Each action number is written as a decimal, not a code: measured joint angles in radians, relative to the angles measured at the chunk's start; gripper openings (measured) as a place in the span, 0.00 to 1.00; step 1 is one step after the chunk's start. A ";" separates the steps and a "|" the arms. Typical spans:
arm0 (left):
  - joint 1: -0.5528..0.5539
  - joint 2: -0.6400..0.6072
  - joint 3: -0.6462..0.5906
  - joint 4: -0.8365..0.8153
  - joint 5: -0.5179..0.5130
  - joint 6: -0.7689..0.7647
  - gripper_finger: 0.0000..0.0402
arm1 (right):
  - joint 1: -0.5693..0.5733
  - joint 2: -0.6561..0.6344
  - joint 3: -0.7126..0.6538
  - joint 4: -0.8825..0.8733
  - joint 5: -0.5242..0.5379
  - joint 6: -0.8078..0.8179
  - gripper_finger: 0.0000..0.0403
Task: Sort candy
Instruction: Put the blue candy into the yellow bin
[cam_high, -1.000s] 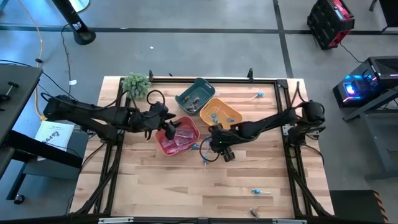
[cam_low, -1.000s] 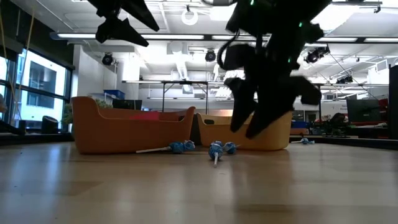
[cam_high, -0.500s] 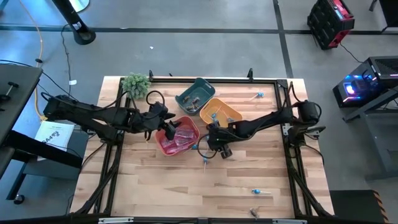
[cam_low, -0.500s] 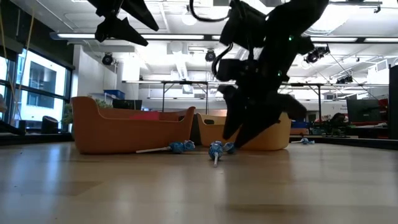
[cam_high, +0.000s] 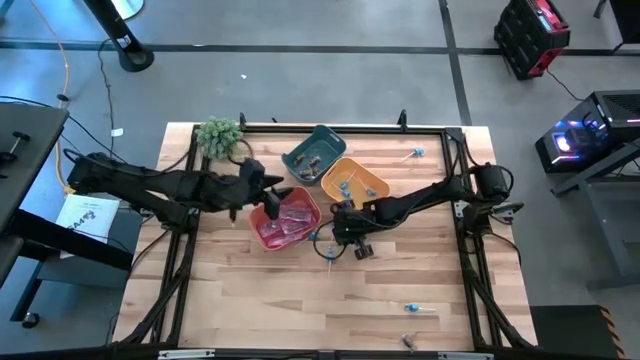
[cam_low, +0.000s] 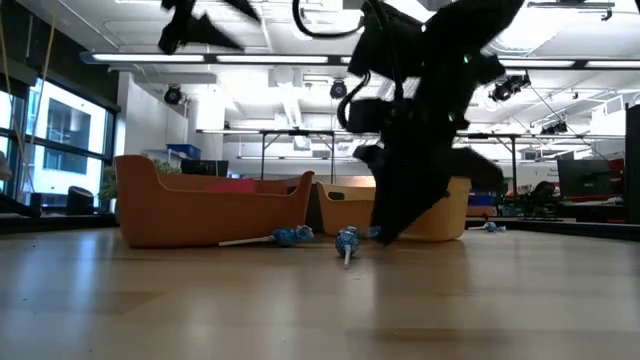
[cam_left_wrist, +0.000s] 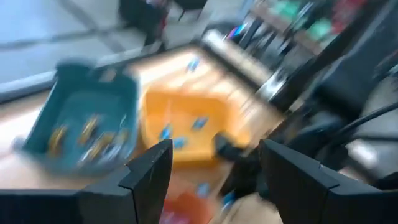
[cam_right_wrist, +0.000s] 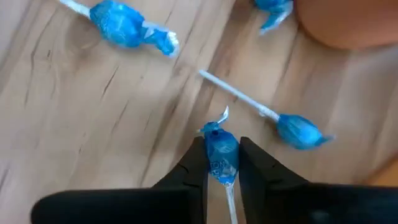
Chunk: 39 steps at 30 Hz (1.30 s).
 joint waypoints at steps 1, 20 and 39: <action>0.001 -0.019 0.000 0.041 -0.002 0.029 0.58 | 0.000 -0.014 0.012 -0.008 0.003 0.000 0.09; 0.013 -0.177 0.001 0.163 -0.099 0.216 0.58 | -0.297 -0.261 0.129 -0.207 0.065 0.341 0.24; 0.017 -0.171 0.000 0.162 -0.078 0.261 0.58 | -0.167 -0.239 0.129 -0.166 -0.290 0.357 0.54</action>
